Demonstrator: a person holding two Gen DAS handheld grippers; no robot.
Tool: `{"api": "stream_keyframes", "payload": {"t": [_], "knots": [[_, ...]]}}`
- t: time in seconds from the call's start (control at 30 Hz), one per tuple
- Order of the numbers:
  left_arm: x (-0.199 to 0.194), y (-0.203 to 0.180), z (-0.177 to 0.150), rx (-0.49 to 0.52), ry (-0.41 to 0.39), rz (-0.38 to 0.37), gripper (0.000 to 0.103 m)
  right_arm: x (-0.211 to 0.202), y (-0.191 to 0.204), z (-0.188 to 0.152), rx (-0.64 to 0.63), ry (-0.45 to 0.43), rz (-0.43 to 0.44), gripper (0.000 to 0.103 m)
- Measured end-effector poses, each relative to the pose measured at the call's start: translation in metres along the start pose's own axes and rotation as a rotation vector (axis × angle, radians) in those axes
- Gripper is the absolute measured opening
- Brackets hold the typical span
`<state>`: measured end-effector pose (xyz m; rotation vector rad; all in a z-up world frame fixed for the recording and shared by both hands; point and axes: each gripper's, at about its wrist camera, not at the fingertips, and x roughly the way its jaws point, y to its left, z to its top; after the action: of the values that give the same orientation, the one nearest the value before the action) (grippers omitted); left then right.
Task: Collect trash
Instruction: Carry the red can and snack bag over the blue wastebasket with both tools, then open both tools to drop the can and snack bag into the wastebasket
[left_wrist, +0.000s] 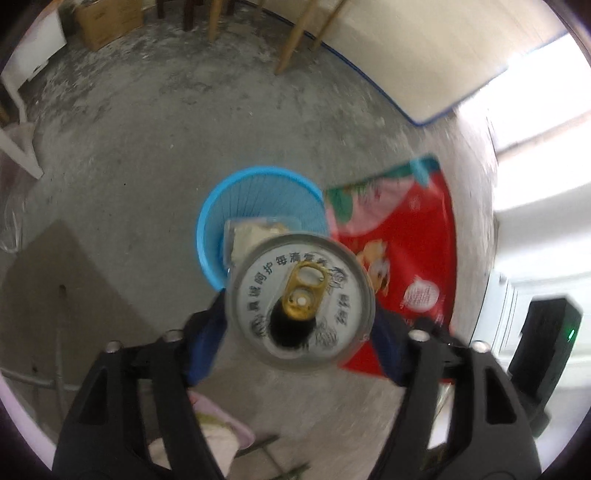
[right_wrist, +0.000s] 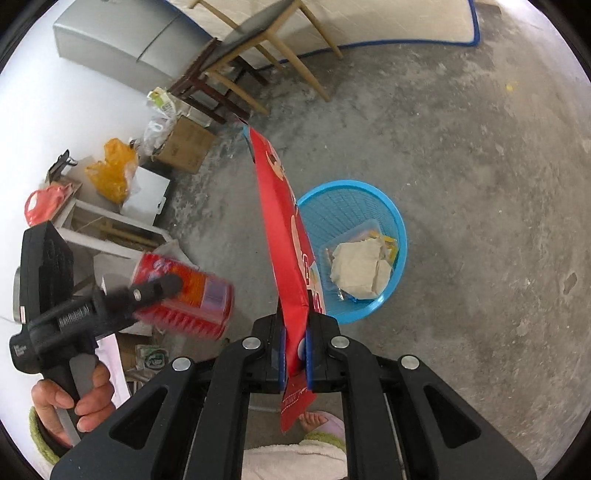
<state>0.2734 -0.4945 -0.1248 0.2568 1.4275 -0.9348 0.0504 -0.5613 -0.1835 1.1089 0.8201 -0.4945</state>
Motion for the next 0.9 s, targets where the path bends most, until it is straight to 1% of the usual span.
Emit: {"api": "stream_keyframes", "payload": {"t": [0.07,0.13,0.27,0.4,0.5,0.53,0.57,0.6,0.63,0.67,0.7,0.73,0.77,0.83,0.9], "knots": [[-0.004,0.004,0.003,-0.014,-0.023,-0.006,0.073,0.01,-0.005,0.006,0.01,0.013,0.006,0.008],[-0.007,0.003,0.003,-0.007,-0.032,-0.002,0.073,0.024,-0.012,0.011,0.028,0.038,0.02,0.008],[-0.03,0.013,-0.003,-0.001,-0.078,0.005,0.073,0.056,-0.024,0.02,0.052,0.084,-0.003,0.008],[-0.068,0.026,-0.021,-0.004,-0.119,-0.004,0.073,0.084,-0.037,0.029,0.095,0.119,-0.013,0.008],[-0.097,0.032,-0.037,0.023,-0.145,0.023,0.073,0.103,-0.041,0.035,0.126,0.131,-0.002,0.008],[-0.11,0.034,-0.043,0.031,-0.156,0.045,0.073,0.11,-0.042,0.037,0.136,0.138,0.007,0.008],[-0.119,0.038,-0.048,0.038,-0.16,0.058,0.073,0.118,-0.045,0.04,0.148,0.147,0.018,0.011],[-0.133,0.041,-0.054,0.046,-0.175,0.07,0.073,0.129,-0.046,0.044,0.155,0.156,0.027,0.011],[-0.145,0.044,-0.059,0.051,-0.188,0.079,0.073,0.144,-0.047,0.047,0.144,0.176,0.022,0.014],[-0.157,0.047,-0.066,0.056,-0.2,0.091,0.073,0.156,-0.049,0.05,0.123,0.187,-0.011,0.021],[-0.168,0.051,-0.072,0.056,-0.213,0.098,0.075,0.164,-0.053,0.051,0.105,0.183,-0.061,0.038],[-0.177,0.055,-0.078,0.056,-0.225,0.107,0.076,0.17,-0.056,0.051,0.09,0.175,-0.124,0.048],[-0.185,0.059,-0.083,0.056,-0.236,0.12,0.077,0.175,-0.062,0.049,0.079,0.167,-0.182,0.048],[-0.207,0.07,-0.105,0.058,-0.271,0.148,0.078,0.173,-0.068,0.044,0.079,0.154,-0.207,0.048],[-0.225,0.083,-0.126,0.044,-0.288,0.172,0.079,0.16,-0.076,0.038,0.083,0.117,-0.214,0.048]]}}
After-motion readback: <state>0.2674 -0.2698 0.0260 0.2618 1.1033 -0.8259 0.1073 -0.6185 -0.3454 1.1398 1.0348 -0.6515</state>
